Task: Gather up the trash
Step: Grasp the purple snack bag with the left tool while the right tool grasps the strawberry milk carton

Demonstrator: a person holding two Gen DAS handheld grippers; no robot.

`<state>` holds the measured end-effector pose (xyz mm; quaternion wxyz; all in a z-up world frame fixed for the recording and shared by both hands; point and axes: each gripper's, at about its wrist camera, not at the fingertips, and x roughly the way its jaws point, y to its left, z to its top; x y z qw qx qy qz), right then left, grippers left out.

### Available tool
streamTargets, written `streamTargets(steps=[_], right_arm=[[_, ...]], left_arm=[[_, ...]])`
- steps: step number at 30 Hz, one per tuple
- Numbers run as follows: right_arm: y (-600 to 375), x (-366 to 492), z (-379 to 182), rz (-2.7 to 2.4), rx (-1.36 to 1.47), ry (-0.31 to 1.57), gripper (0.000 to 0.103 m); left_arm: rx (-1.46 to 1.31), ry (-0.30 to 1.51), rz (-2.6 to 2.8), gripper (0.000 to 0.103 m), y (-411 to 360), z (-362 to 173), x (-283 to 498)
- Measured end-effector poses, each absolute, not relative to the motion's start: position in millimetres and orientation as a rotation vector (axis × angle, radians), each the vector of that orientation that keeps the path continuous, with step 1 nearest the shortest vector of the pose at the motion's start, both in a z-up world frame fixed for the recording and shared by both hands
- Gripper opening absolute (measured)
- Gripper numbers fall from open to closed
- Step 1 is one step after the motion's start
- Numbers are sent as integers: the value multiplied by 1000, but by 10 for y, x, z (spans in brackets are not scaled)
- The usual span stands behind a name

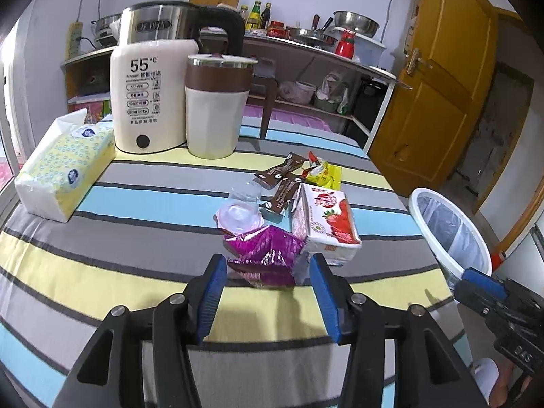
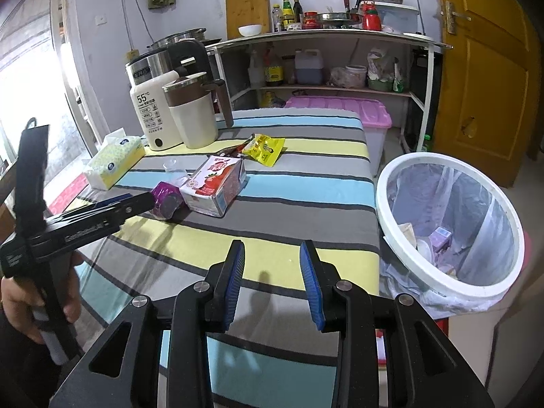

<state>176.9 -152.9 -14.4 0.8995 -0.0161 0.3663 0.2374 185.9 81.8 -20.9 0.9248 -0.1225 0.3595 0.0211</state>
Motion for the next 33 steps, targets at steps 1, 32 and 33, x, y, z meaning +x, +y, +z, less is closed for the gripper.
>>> streamTargets(steps=[1, 32, 33], right_arm=[[-1527, 1778, -143, 491, -34, 758, 35], [-1201, 1992, -108, 556, -24, 764, 35], [-1161, 2011, -108, 561, -18, 767, 35]], left_arm=[[-270, 744, 43, 51, 845, -222, 1891], [-384, 755, 64, 36, 1028, -334, 1775], [-375, 755, 71, 36, 1043, -327, 1756]])
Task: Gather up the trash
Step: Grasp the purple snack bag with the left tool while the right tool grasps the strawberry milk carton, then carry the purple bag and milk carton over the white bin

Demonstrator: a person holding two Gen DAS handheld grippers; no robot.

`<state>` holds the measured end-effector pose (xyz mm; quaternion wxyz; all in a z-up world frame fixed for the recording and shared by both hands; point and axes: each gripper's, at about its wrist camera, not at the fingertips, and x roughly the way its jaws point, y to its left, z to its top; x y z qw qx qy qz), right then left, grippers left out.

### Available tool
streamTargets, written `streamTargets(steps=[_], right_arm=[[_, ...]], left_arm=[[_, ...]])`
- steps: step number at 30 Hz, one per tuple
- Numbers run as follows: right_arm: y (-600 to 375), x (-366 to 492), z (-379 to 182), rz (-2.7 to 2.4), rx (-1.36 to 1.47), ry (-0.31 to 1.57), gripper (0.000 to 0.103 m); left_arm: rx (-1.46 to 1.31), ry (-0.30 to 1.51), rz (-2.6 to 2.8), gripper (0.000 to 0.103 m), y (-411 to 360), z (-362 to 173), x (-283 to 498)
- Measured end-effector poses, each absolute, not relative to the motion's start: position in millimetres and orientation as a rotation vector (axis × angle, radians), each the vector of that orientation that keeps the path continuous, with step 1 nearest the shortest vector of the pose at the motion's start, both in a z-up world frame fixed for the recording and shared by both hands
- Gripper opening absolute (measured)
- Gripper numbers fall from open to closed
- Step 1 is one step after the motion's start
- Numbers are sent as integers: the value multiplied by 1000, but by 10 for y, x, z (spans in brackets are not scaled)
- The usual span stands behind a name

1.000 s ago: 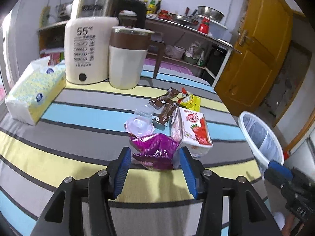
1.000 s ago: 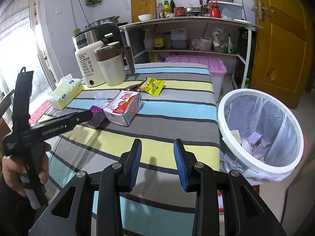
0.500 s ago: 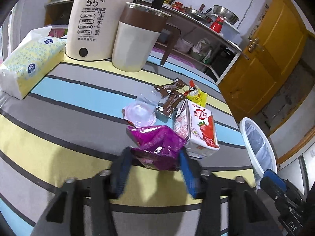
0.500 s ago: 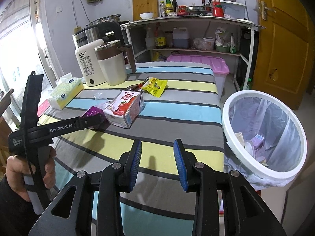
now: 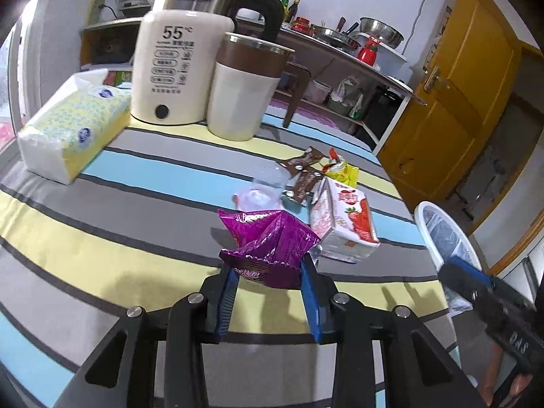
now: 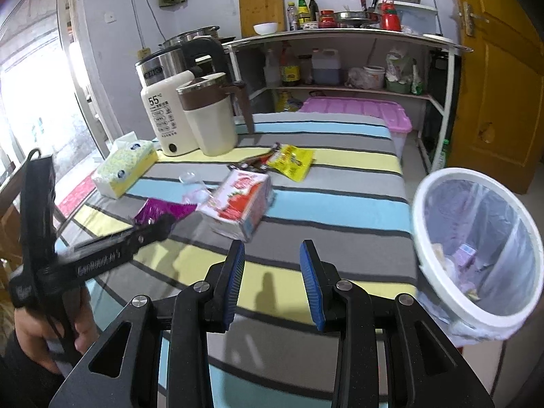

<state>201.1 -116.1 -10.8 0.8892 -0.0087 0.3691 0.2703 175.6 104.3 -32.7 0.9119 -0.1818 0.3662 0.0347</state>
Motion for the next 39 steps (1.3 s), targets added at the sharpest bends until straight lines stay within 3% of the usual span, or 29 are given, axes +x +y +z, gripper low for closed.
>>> streamTargets(steps=[2, 6, 17, 22, 35, 39], right_arm=[[-1044, 2070, -122, 585, -4, 776, 36], [-832, 2171, -185, 607, 7, 803, 49], [-438, 2362, -330, 567, -15, 822, 52], [-362, 2383, -356, 541, -22, 814, 60], [-238, 2480, -453, 446, -72, 842, 61], [-323, 2488, -444, 437, -49, 844, 56]], left_arm=[[-363, 754, 79, 36, 1071, -319, 1716], [-364, 752, 86, 36, 1152, -318, 1649], [-396, 736, 108, 36, 1403, -343, 1540], [-409, 733, 109, 36, 1476, -359, 1529], [-420, 745, 100, 36, 1502, -410, 1528], [-418, 746, 96, 36, 1505, -411, 1535]])
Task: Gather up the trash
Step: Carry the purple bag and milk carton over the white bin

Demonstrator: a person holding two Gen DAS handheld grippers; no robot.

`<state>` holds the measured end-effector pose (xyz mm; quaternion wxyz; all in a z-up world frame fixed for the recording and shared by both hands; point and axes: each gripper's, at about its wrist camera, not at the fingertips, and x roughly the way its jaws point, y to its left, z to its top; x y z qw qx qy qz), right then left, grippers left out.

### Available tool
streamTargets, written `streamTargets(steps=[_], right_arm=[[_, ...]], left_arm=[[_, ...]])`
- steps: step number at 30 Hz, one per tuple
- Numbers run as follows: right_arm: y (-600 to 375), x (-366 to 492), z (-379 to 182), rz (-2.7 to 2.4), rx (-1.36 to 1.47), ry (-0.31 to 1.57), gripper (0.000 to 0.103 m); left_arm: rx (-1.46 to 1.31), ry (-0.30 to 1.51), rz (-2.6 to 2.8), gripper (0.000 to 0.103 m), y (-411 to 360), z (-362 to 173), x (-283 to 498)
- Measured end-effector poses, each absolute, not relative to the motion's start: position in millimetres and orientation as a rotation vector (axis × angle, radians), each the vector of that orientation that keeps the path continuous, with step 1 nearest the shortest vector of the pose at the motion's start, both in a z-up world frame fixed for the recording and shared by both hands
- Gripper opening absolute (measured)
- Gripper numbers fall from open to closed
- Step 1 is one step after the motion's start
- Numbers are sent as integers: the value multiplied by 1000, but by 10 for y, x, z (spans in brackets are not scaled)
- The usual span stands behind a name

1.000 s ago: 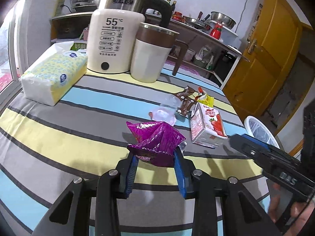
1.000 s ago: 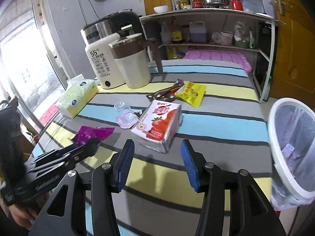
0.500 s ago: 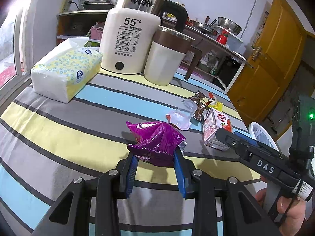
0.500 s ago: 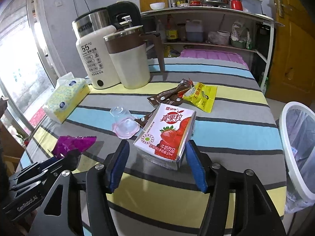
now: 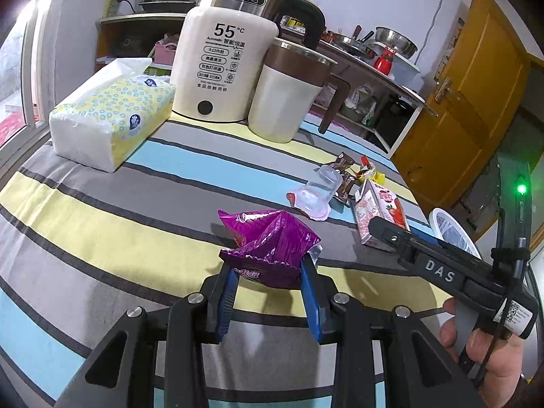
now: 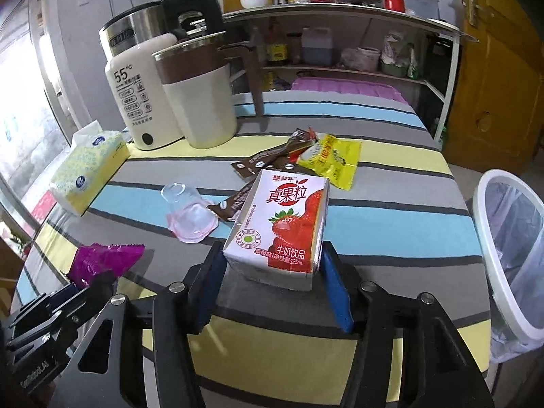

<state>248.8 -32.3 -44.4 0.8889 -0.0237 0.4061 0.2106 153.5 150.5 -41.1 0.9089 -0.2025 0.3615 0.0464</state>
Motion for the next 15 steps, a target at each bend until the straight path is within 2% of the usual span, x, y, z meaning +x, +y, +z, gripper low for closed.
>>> streamTargets(steps=[15], right_arm=[[-755, 2186, -290, 438, -46, 778, 55]], left_arm=[[-367, 751, 64, 36, 1275, -332, 1549]])
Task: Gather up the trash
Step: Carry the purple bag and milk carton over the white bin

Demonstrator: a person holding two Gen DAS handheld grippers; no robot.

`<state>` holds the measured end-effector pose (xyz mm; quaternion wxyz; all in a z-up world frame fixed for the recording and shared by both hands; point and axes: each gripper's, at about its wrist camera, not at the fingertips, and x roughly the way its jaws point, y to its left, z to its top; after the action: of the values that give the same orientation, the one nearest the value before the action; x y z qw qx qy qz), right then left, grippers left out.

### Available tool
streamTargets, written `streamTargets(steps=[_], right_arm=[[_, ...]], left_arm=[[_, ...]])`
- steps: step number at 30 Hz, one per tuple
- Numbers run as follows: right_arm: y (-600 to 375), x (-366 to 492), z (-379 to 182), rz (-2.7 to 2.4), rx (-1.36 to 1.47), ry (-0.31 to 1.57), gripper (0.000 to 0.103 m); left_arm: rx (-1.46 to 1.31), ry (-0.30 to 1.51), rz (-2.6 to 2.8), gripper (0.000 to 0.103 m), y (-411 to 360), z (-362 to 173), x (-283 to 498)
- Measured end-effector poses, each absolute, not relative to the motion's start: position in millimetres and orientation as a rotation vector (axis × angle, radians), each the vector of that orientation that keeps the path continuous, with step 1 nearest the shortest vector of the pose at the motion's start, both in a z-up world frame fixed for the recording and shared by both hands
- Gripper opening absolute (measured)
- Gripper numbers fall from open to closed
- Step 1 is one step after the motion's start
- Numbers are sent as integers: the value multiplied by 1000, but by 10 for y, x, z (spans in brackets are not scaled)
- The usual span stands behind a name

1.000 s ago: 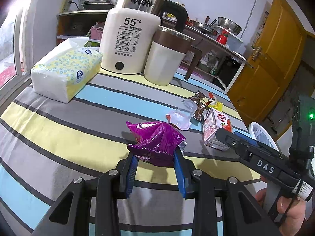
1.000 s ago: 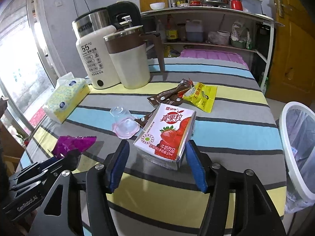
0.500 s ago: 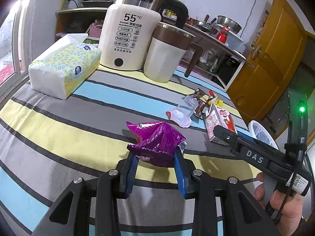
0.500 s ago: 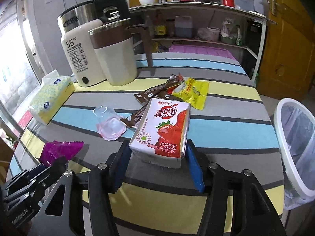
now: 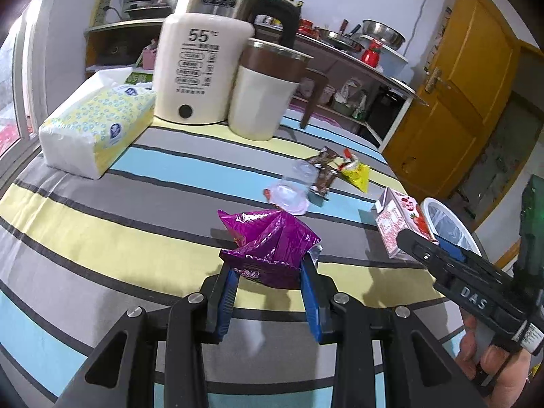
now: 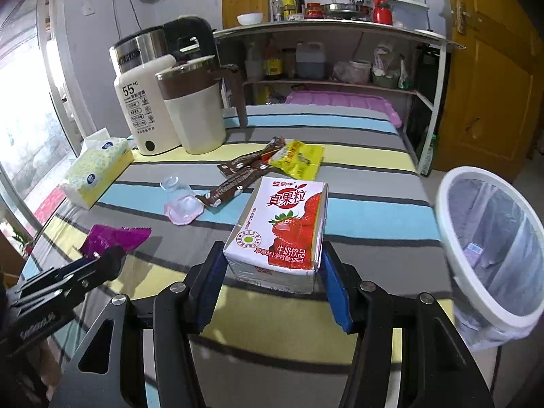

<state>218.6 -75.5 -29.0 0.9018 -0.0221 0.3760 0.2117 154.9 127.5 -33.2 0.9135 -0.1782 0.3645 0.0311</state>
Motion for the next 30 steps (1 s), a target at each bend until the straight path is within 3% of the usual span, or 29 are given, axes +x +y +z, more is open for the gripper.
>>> streamTargets(steps=[30], right_arm=[[-2010, 1833, 5, 335, 50, 692, 55]], left_arm=[[-177, 747, -167, 36, -124, 47, 1872]])
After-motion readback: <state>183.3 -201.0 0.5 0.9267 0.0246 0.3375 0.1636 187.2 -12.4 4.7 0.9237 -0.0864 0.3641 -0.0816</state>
